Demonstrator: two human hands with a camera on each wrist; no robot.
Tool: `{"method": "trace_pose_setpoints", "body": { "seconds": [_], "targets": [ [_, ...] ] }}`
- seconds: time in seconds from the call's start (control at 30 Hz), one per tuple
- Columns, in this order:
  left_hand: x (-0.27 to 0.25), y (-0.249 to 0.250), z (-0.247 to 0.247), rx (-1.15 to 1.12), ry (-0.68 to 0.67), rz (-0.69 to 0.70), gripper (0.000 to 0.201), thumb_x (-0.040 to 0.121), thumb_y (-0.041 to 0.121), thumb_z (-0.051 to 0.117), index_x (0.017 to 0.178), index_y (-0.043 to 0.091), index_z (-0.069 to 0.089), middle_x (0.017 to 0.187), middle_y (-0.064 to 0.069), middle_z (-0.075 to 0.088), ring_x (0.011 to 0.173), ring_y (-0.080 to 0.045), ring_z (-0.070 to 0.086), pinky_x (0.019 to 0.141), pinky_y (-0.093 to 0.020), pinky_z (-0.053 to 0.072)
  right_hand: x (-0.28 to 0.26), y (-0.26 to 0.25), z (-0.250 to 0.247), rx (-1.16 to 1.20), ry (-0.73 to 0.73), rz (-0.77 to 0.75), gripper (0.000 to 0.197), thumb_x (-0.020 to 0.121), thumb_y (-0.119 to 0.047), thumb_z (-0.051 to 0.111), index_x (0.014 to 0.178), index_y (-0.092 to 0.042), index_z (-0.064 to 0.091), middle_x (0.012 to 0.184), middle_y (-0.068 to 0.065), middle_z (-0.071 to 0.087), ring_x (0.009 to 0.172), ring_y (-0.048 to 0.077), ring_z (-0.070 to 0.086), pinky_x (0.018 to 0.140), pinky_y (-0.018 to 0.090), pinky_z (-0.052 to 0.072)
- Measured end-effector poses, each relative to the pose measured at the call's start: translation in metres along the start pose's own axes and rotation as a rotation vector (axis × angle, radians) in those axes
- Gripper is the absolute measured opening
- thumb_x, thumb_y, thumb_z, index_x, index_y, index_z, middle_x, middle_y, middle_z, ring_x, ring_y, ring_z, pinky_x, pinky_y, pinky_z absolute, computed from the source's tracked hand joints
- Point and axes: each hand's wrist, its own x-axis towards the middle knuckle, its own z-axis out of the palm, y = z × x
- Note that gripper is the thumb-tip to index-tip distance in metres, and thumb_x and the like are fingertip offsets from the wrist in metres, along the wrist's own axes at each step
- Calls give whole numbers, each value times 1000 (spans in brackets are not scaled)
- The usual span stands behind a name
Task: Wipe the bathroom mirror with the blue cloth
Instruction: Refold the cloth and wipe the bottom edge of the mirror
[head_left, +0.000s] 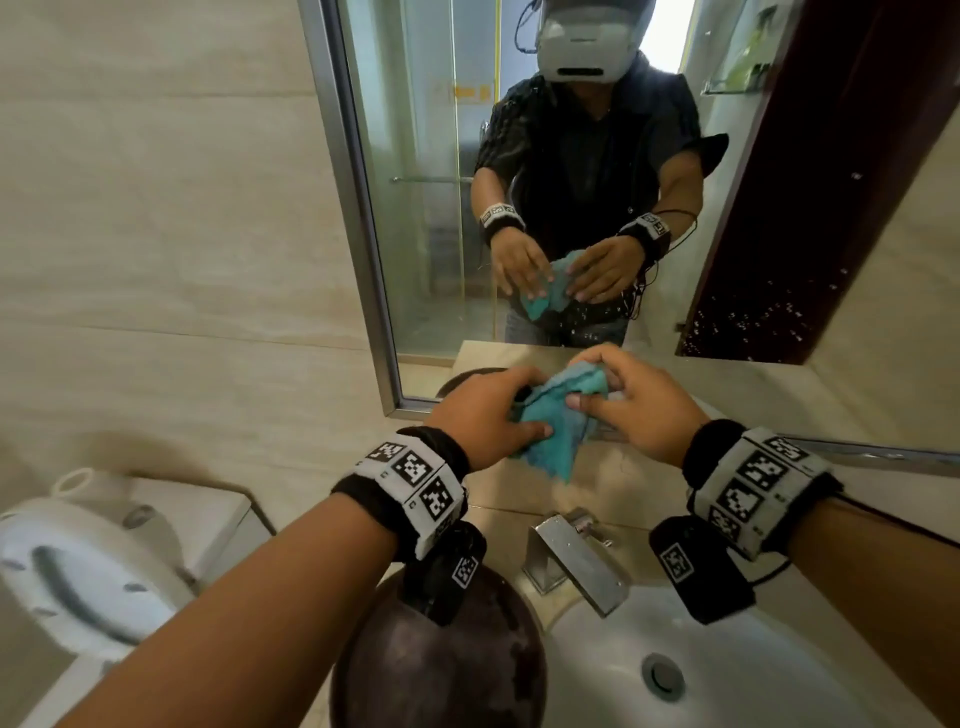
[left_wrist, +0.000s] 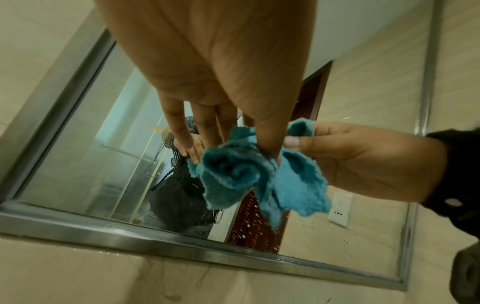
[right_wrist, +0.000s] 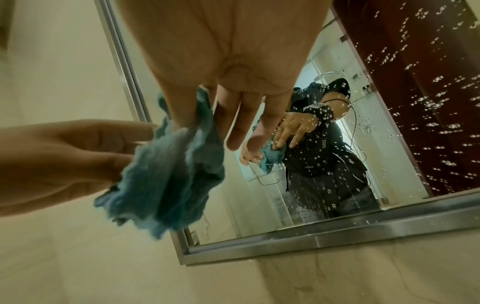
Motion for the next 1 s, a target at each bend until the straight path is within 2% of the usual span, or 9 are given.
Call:
{"method": "trace_pose_setpoints", "body": {
  "seconds": [0.17, 0.33, 0.47, 0.53, 0.63, 0.7, 0.77, 0.83, 1.0],
  "targets": [
    [17, -5, 1, -78, 112, -59, 28, 88, 24, 62, 112, 16, 49, 104, -7, 66, 91, -21, 63, 70, -26, 48, 15, -6, 9, -27, 143, -95, 36, 85, -10, 66, 112, -23, 46, 107, 5, 64, 89, 8, 65, 73, 25, 56],
    [36, -11, -5, -226, 176, -80, 32, 89, 15, 57, 118, 15, 41, 89, -5, 63, 80, -23, 62, 62, -22, 38, 27, 6, 18, -151, 70, -225, 73, 67, -22, 81, 131, -32, 46, 123, 1, 44, 114, 13, 50, 98, 36, 47],
    [41, -20, -8, -257, 69, -18, 44, 91, 12, 51, 130, 23, 35, 106, -7, 64, 90, -23, 63, 74, -31, 49, 37, 8, 21, -292, 207, -374, 56, 71, -13, 67, 125, -12, 54, 113, 12, 47, 96, 2, 48, 85, 2, 34],
    [42, -27, -11, -271, 31, 6, 51, 92, 12, 50, 136, 29, 32, 114, -7, 64, 93, -20, 64, 81, -32, 53, 43, 7, 19, -365, 250, -414, 45, 75, -3, 61, 120, -7, 58, 107, 13, 48, 92, 9, 50, 81, -2, 33],
    [51, -36, -18, -114, 141, 71, 59, 92, 18, 55, 144, 28, 30, 137, -7, 50, 115, -20, 55, 96, -29, 45, 54, -1, 5, -526, 359, -456, 36, 82, 0, 56, 117, -7, 61, 109, 14, 44, 95, 19, 48, 86, 8, 41],
    [61, -41, -21, 229, 264, 111, 72, 89, 26, 59, 149, 26, 20, 156, -9, 18, 142, -24, 21, 115, -41, 23, 63, -10, -8, -680, 449, -488, 34, 87, -17, 51, 119, -10, 61, 116, 18, 43, 100, 26, 46, 90, 23, 41],
    [70, -45, -18, 525, 265, 107, 87, 87, 35, 58, 151, 25, -1, 157, -7, -13, 145, -25, -9, 116, -47, 2, 75, -11, -17, -786, 459, -457, 37, 88, -21, 55, 124, -13, 58, 127, 18, 40, 113, 31, 41, 96, 29, 36],
    [79, -51, -9, 704, 221, 92, 99, 86, 42, 58, 147, 23, -18, 153, -7, -28, 142, -25, -22, 113, -49, -9, 87, -3, -18, -877, 435, -473, 42, 87, -14, 61, 129, -14, 55, 132, 17, 39, 120, 34, 38, 99, 38, 41],
    [96, -73, 11, 763, 249, 59, 118, 76, 53, 66, 145, 21, -24, 150, -7, -32, 140, -27, -26, 114, -58, -3, 94, 26, -8, -1067, 425, -671, 52, 82, -20, 56, 131, -3, 52, 124, 23, 46, 110, 39, 46, 93, 45, 47]
  ]
}}
